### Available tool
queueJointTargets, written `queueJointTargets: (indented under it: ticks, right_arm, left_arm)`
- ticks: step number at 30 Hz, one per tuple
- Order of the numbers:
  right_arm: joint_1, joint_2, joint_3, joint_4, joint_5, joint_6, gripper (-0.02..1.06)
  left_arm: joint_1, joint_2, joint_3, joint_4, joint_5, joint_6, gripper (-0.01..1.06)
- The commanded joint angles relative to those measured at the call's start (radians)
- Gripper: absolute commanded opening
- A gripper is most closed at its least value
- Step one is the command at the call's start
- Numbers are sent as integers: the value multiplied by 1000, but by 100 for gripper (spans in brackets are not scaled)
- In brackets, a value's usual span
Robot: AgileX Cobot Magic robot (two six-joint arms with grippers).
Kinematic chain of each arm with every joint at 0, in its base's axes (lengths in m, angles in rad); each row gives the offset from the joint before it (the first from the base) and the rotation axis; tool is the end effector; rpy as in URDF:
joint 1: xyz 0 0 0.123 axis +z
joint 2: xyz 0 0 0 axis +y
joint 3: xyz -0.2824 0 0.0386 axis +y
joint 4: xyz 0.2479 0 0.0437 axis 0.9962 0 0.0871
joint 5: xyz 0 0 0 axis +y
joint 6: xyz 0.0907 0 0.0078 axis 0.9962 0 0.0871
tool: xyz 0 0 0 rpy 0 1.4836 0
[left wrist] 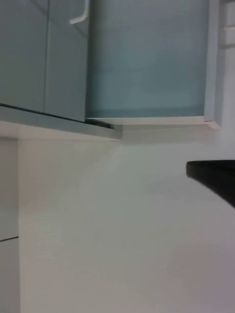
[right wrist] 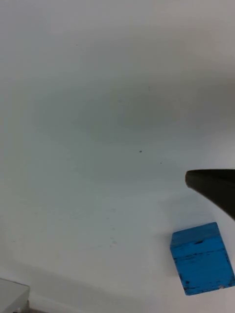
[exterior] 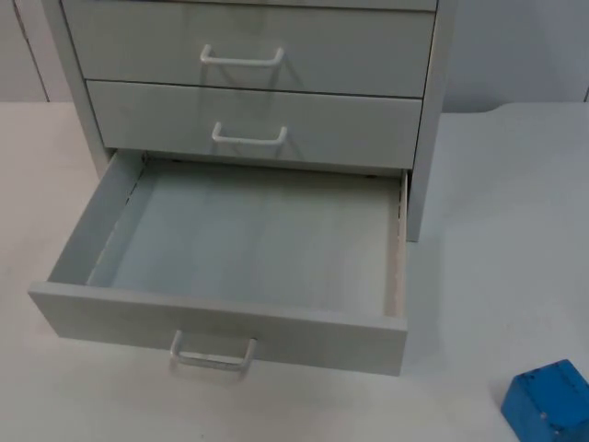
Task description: Open the drawer with the left hand, place the block into the drawer with the right hand, then close the drawer with the left hand.
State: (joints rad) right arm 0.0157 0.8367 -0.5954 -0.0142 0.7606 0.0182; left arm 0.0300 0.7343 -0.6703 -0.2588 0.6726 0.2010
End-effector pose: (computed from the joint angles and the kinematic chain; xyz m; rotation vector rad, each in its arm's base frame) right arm 0.1461 0.0014 0.2695 -0.0055 2.4854 -0.0022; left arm 0.1392 -0.0104 0.3154 0.0528 2.1984 -0.1614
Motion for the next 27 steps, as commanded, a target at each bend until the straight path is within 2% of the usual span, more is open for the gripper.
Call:
queueJointTargets:
  ticks: [1, 5, 8, 20, 27]
  right_arm:
    - [-6, -3, -5, 2, -1, -8, 104]
    - [-6, -3, -5, 7, -1, -8, 104]
    - [-6, -3, -5, 27, 2, -8, 104]
    - [-6, -3, -5, 53, 45, -11, 104]
    - [-6, -3, -5, 73, 64, -18, 104]
  left_arm:
    - [2, -7, -3, 5, 17, -8, 105]
    - [2, -7, -3, 5, 63, -8, 105]
    - [2, -17, -2, 1, 138, -8, 105]
    - [2, -286, -2, -12, 183, 0, 105]
    - [2, -351, -2, -1, 216, 0, 105]
